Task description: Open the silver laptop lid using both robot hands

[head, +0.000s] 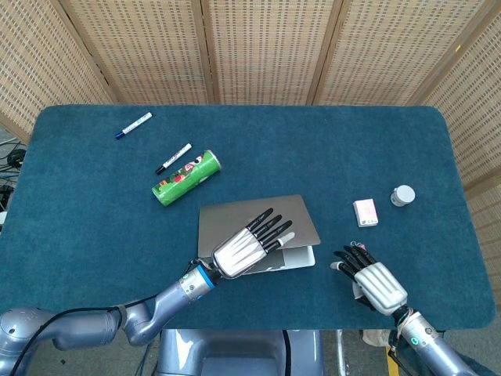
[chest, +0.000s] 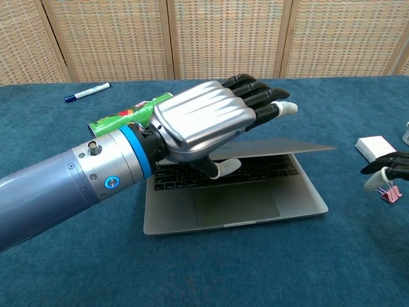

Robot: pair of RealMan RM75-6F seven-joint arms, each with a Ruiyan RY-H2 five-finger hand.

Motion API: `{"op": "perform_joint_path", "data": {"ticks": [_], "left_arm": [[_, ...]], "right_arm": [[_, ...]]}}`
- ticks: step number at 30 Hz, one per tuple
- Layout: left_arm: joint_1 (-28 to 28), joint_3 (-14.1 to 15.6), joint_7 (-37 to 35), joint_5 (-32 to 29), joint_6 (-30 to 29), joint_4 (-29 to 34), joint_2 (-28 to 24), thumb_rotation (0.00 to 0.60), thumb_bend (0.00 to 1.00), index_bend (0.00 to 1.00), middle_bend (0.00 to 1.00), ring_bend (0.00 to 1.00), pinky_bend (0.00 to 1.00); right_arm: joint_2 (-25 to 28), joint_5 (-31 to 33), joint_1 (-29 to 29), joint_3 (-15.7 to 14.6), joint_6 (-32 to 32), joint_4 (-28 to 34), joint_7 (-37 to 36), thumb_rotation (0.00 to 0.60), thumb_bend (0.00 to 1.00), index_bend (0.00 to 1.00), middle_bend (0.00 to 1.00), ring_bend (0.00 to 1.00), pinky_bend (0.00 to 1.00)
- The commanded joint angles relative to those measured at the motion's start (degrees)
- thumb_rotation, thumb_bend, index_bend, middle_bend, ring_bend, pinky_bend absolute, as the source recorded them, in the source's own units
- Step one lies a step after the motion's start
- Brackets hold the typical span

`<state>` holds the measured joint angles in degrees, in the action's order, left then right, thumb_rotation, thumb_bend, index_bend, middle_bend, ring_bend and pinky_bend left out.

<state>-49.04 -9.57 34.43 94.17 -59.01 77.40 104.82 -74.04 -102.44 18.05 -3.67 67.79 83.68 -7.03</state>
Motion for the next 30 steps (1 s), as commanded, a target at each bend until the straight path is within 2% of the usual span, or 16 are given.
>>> {"op": "perform_joint_path", "data": {"ticks": [1,18,22,30], "left_arm": [[-0.2,0.0,0.2,-0.2,0.0,0.1,-0.2,0.6,0.41,0.0,0.0,0.0,0.0],[-0.6,0.4,-1.1,-1.5,-1.2,0.0,-0.5,0.6,0.41,0.0,0.0,0.0,0.0],[-0.5,0.6,-1.6,-1.6,-1.7,-0.3,-0.7,0.6,0.41,0.0,0.0,0.0,0.0],[-0.7,1.0,-2.0,-1.8,-1.9,-0.9,-0.8,0.6,0.41,0.0,0.0,0.0,0.0]], "right_arm": [[-2.0,0.5,1.5,0.3,-2.1,0.3,2.0,0.6,1.0,0.22,0.14,0.02,0.08],[-9.0,9.5,5.2,2.8,-10.5,3.1,12.6,0.6,1.0,0.21,0.09,0.02,0.08],[-9.8,12.2,5.5,2.9,-12.5,3.2,16.0,0.6,1.0,0.17,0.09,0.02,0.08],[-10.6,17.6,5.8,3.5,-14.7,3.8,20.9,0.6,1.0,0.16,0.13,0.03,0.08]]}}
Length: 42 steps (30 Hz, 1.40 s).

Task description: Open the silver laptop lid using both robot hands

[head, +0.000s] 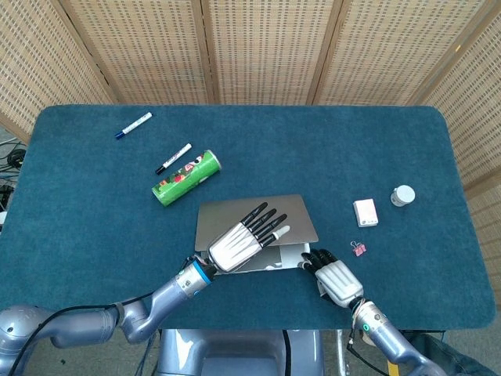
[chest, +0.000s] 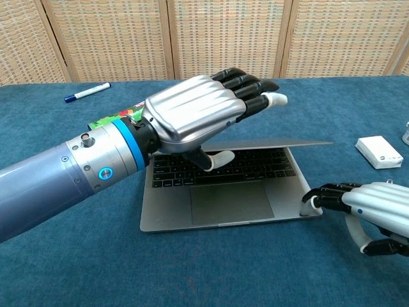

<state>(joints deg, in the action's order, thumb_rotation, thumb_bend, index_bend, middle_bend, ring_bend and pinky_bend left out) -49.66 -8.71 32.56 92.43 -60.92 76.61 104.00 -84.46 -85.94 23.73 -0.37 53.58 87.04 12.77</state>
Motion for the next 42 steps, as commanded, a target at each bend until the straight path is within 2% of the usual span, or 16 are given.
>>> {"op": "perform_joint_path", "data": {"ticks": [1,9,23,34,42], "left_arm": [[-0.1,0.2,-0.2,-0.1,0.0,-0.4,0.1,0.6,0.41,0.0,0.0,0.0,0.0],[-0.2,0.6,-0.2,0.0,-0.5,-1.5,0.3,0.6,0.41,0.0,0.0,0.0,0.0],[0.0,-0.2,1.1,-1.8,-0.8,-2.7,-1.6,0.6,0.41,0.0,0.0,0.0,0.0],[0.2,-3.3,2.0,-5.6,-1.1,-3.4,-4.4,0.6,0.41,0.0,0.0,0.0,0.0],[0.0,-6.9,3.7,-10.8,-1.4,-4.0,-5.3,0.6,0.41,0.0,0.0,0.0,0.0]], "right_arm": [[-0.1,1.6,0.2,0.3,-0.5,0.6,1.7,0.6,1.0,0.16,0.13,0.03,0.08],[0.2,3.9,0.5,-0.1,-0.8,1.1,4.5,0.6,1.0,0.16,0.15,0.04,0.08],[0.2,4.1,1.0,-1.0,-0.1,0.7,5.0,0.6,1.0,0.16,0.15,0.04,0.08],[0.3,4.9,1.2,-1.3,0.4,0.8,5.9,0.6,1.0,0.16,0.15,0.04,0.08],[1.1,4.7,1.5,-1.6,0.8,1.3,5.7,0.6,1.0,0.16,0.15,0.04,0.08]]}}
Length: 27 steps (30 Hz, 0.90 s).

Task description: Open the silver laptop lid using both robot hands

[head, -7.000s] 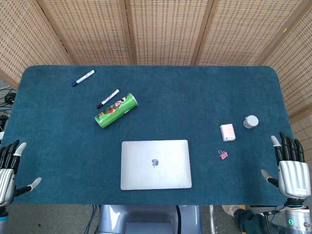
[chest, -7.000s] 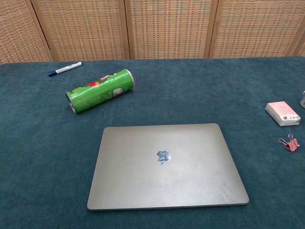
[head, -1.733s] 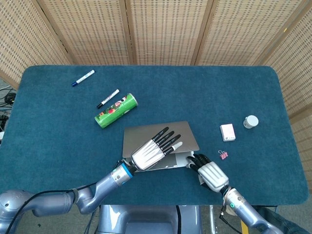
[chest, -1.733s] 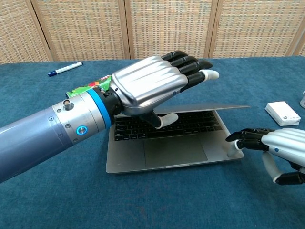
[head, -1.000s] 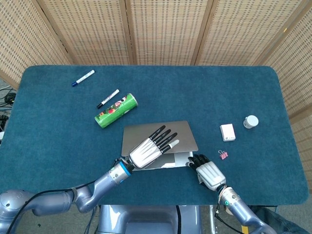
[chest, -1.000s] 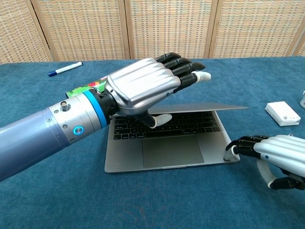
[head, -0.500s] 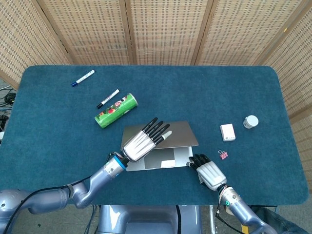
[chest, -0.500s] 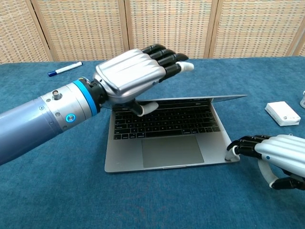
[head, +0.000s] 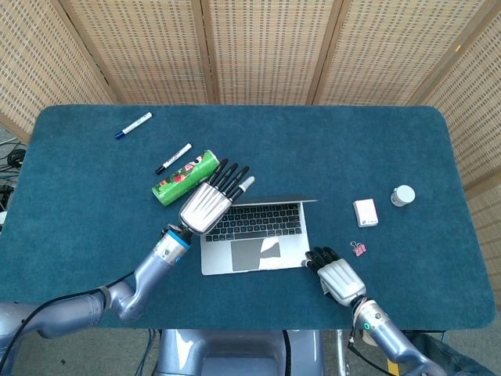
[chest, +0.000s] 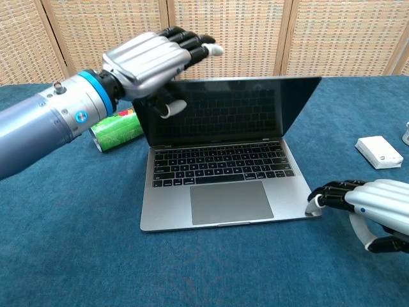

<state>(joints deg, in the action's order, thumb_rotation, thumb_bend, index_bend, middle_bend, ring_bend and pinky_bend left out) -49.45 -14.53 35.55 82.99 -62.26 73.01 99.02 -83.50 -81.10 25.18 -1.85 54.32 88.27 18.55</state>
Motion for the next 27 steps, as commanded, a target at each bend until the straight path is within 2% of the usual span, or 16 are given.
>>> {"op": "perform_joint_path", "data": {"ticks": [1,4,11,18,27], "left_arm": [[-0.3,-1.8,1.2,-2.5,0.1,-0.5,-0.4,0.6,0.41,0.0,0.0,0.0,0.0],[-0.4,-4.0,2.9,-6.7,0.4,0.0,-0.5,0.6,0.4,0.0,0.0,0.0,0.0],[-0.6,-5.5,5.4,-11.1,0.1,-0.2,-1.2,0.6,0.4,0.0,0.0,0.0,0.0],[-0.6,-6.4,4.8,-15.1,0.0,-2.5,-1.6,0.6,0.4,0.0,0.0,0.0,0.0],[-0.8,-6.1,2.4,-16.0,0.3,-4.4,-2.2,0.6,0.37,0.0,0.0,0.0,0.0]], "right_arm": [[0.2,-0.3,0.1,-0.3,0.1,0.1,-0.1,0.6,1.0,0.16,0.15,0.04,0.08],[0.2,-0.4,0.2,-0.6,-0.1,0.2,-0.2,0.6,1.0,0.16,0.15,0.04,0.08],[0.5,-0.6,0.5,-0.8,0.0,0.9,-0.3,0.6,1.0,0.16,0.15,0.04,0.08],[1.0,-0.3,0.7,-0.9,0.1,1.8,0.7,0.6,1.0,0.16,0.15,0.04,0.08],[1.1,1.0,0.8,-0.8,0.1,2.6,2.2,0.6,1.0,0.16,0.15,0.04,0.08]]}}
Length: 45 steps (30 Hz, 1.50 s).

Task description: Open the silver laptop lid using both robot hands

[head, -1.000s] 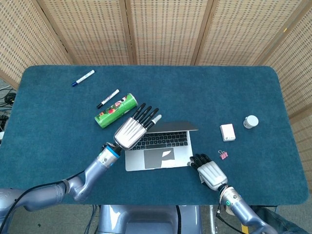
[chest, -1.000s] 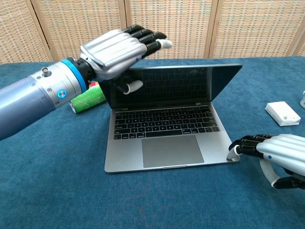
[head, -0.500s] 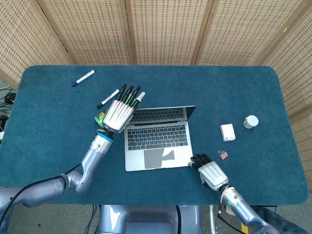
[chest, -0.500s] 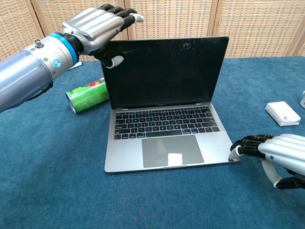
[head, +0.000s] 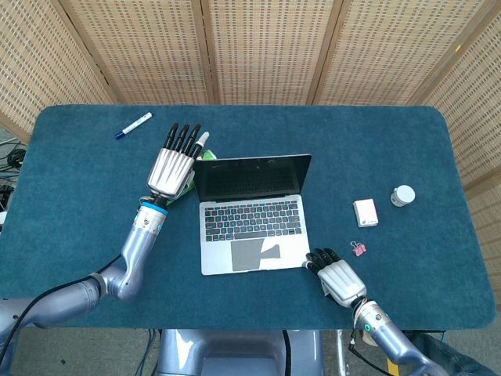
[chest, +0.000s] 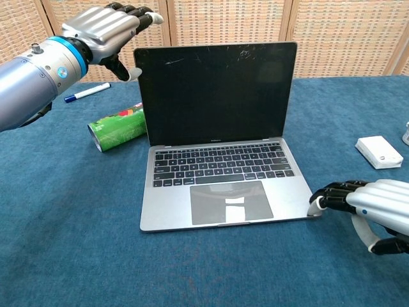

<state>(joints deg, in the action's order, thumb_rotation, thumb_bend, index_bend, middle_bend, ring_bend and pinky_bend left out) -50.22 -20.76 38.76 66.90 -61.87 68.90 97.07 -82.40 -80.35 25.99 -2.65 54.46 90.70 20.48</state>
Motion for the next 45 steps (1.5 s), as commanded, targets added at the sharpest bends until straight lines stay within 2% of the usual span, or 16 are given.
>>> {"op": "perform_joint_path", "data": {"ticks": [1,9,16,20,22,25,26,28,30,32,34,36,40,45], "left_arm": [[0.0,0.3,-1.3,0.3,-0.2,-0.2,-0.5,0.6,0.37,0.0,0.0,0.0,0.0],[1.8,1.4,-6.1,3.2,-2.9,5.0,-5.0,0.6,0.36,0.0,0.0,0.0,0.0],[7.3,2.0,-13.0,7.6,-8.3,14.8,-16.6,0.6,0.35,0.0,0.0,0.0,0.0],[12.1,1.0,-18.1,7.1,-12.0,19.5,-24.5,0.6,0.32,0.0,0.0,0.0,0.0],[14.4,0.7,-20.9,6.8,-13.6,20.8,-27.2,0.6,0.29,0.0,0.0,0.0,0.0],[18.8,2.4,-24.9,7.0,-15.5,20.7,-31.6,0.6,0.25,0.0,0.0,0.0,0.0],[20.0,3.0,-26.3,7.1,-15.8,20.6,-32.5,0.6,0.23,0.0,0.0,0.0,0.0],[22.7,4.4,-30.1,6.9,-16.7,20.4,-33.8,0.6,0.12,0.0,0.0,0.0,0.0],[25.1,5.8,-33.8,7.6,-17.7,20.5,-34.7,0.6,0.02,0.0,0.0,0.0,0.0],[27.2,7.4,-36.0,9.0,-19.2,20.0,-35.1,0.6,0.0,0.0,0.0,0.0,0.0],[29.5,9.3,-37.0,10.2,-20.8,19.3,-35.1,0.6,0.0,0.0,0.0,0.0,0.0],[32.1,11.2,-39.3,11.4,-22.7,20.2,-35.1,0.6,0.0,0.0,0.0,0.0,0.0],[36.7,14.7,-41.3,12.0,-25.2,23.6,-35.1,0.6,0.0,0.0,0.0,0.0,0.0],[40.9,18.4,-34.6,11.9,-27.1,28.9,-35.8,0.6,0.0,0.0,0.0,0.0,0.0]], "right_arm": [[0.0,0.3,0.0,0.0,0.1,0.2,0.4,0.6,1.0,0.16,0.15,0.04,0.08],[0.7,-0.7,-0.5,0.2,2.4,2.2,-0.1,0.6,1.0,0.16,0.15,0.04,0.08],[5.4,-5.7,-1.9,1.2,9.2,7.0,-4.2,0.6,1.0,0.16,0.15,0.04,0.08],[9.0,-8.6,-3.3,2.3,14.7,7.8,-7.6,0.6,0.99,0.16,0.15,0.04,0.08],[10.2,-9.2,-4.0,3.0,17.0,7.6,-9.3,0.6,0.97,0.16,0.15,0.04,0.08],[12.0,-9.8,-5.2,4.6,21.2,6.1,-13.3,0.6,0.93,0.16,0.14,0.04,0.08],[12.2,-9.8,-5.6,5.2,22.3,5.4,-14.3,0.6,0.89,0.16,0.13,0.03,0.08],[12.3,-9.6,-6.4,6.3,24.8,3.5,-16.6,0.6,0.77,0.16,0.12,0.03,0.08],[12.0,-9.6,-7.1,7.1,26.9,1.1,-19.1,0.6,0.54,0.15,0.1,0.01,0.08],[11.6,-9.4,-7.8,7.5,28.4,-1.1,-21.6,0.6,0.21,0.13,0.07,0.0,0.08],[11.4,-9.5,-8.6,7.8,29.9,-2.4,-24.8,0.6,0.06,0.11,0.06,0.0,0.08],[11.1,-10.5,-9.5,7.9,32.4,-3.8,-27.5,0.6,0.0,0.09,0.05,0.0,0.08],[10.8,-12.7,-11.7,7.1,36.8,-4.4,-27.4,0.6,0.0,0.06,0.02,0.0,0.06],[11.6,-15.3,-14.8,4.5,39.7,-1.6,-23.8,0.6,0.0,0.03,0.0,0.0,0.0]]}}
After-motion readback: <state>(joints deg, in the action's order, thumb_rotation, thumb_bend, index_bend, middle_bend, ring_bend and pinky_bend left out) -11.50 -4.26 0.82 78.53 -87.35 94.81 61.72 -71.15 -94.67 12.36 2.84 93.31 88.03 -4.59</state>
